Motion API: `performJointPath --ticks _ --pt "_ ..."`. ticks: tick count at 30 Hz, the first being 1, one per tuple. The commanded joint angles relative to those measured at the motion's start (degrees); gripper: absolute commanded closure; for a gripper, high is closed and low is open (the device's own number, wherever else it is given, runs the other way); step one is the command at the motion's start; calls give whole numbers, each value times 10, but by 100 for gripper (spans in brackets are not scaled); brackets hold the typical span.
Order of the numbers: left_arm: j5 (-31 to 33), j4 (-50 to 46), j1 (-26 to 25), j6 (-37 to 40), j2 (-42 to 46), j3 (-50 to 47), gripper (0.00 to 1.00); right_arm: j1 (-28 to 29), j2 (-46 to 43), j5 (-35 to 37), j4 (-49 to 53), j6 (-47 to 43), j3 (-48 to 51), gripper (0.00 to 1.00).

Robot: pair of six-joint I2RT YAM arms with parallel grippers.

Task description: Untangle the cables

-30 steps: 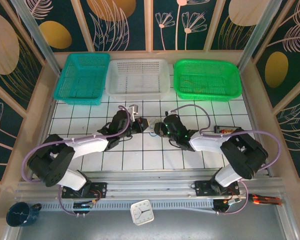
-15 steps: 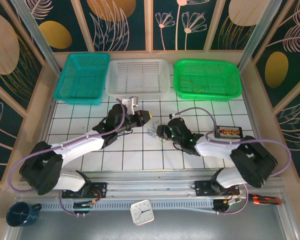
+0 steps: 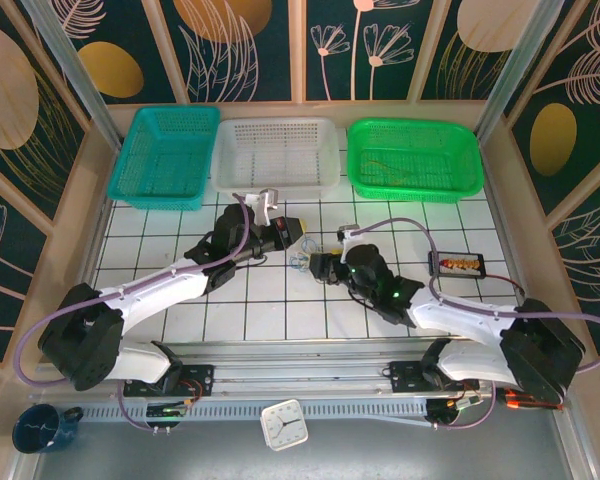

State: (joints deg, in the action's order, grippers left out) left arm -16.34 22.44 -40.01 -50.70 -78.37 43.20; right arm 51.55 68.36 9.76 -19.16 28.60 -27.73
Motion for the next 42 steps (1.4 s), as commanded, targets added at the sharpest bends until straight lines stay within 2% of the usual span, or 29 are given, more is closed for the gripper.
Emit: performJointPath --ticks 1,5,9,11,16,19,26,33,35,39,42 --pt "-15 3 2 -12 3 21 100 9 40 27 -58 -35 -33 41" --pt "-18 5 2 -18 2 24 100 13 103 50 -93 -43 -66 42" --pt "-21 5 1 -22 2 25 100 20 158 119 -166 -35 -73 44" --pt "-22 5 0 -26 3 26 100 20 182 140 -194 -28 -76 48" --pt "-25 5 -2 -33 16 33 100 24 237 158 -223 -4 -76 66" --pt "-32 0 -2 -36 26 49 100 30 256 164 -229 12 -61 72" --pt "-38 -31 -2 -41 44 121 100 44 276 184 -245 66 -11 73" --pt "-37 -80 -2 -31 47 237 100 69 295 199 -240 91 1 72" --pt "-34 -93 -2 -26 47 264 100 75 300 202 -238 96 1 69" --pt "-30 -115 -2 -12 45 312 100 87 307 213 -227 109 3 56" --pt "-24 -128 -2 -2 43 334 100 92 309 218 -225 118 7 55"
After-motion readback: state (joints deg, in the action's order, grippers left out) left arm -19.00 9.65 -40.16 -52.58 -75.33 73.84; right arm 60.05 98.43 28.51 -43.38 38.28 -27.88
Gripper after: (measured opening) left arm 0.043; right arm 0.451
